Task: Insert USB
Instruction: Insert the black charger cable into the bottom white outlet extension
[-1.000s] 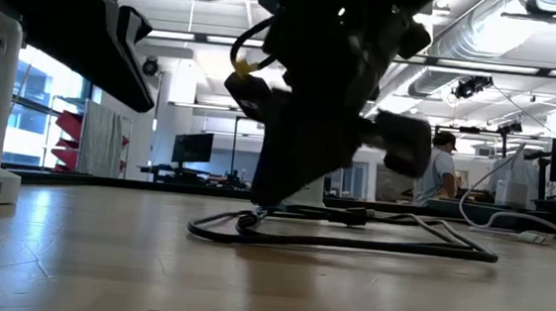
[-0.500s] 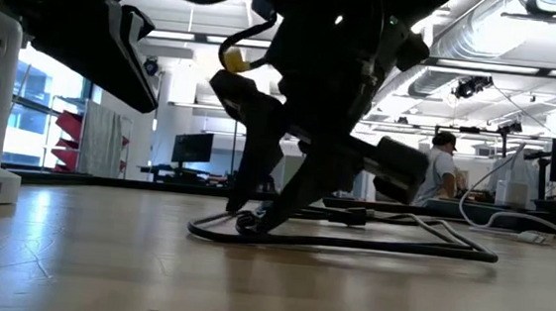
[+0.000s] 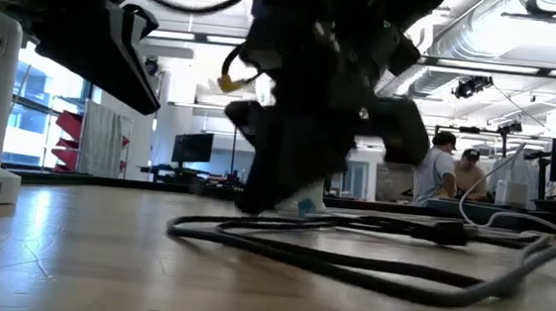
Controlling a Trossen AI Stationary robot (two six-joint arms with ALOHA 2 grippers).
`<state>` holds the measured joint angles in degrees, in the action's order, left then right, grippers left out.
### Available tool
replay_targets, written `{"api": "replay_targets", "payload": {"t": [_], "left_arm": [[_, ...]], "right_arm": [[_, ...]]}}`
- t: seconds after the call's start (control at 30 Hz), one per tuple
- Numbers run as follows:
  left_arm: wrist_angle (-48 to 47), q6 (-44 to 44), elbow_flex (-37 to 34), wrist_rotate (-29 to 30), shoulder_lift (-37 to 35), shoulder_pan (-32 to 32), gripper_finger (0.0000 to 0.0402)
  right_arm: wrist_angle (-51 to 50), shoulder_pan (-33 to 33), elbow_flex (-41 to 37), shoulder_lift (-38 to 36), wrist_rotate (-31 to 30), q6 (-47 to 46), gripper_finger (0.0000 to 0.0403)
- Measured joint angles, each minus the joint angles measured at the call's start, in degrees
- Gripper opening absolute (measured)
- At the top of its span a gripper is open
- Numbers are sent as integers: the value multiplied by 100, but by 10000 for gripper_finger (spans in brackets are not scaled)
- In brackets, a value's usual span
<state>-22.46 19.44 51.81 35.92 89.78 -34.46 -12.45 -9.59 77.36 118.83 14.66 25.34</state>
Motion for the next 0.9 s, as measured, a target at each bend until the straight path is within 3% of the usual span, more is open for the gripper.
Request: {"api": "replay_targets", "payload": {"t": [0.27, 0.4, 0.6, 0.73, 0.9], "left_arm": [[485, -350, 0, 31, 0, 81, 24], [719, -457, 0, -72, 39, 115, 63], [778, -289, 7, -743, 253, 321, 135], [780, -193, 6, -590, 551, 458, 161], [977, -291, 2, -120, 766, 493, 161]], "right_arm": [[9, 248, 7, -151, 294, -1205, 1], [59, 247, 7, -156, 232, -1454, 0], [120, 230, 9, -160, 7, -1647, 0], [251, 229, 9, -190, -28, -1642, 0], [257, 208, 9, -195, -21, -1638, 0]]}}
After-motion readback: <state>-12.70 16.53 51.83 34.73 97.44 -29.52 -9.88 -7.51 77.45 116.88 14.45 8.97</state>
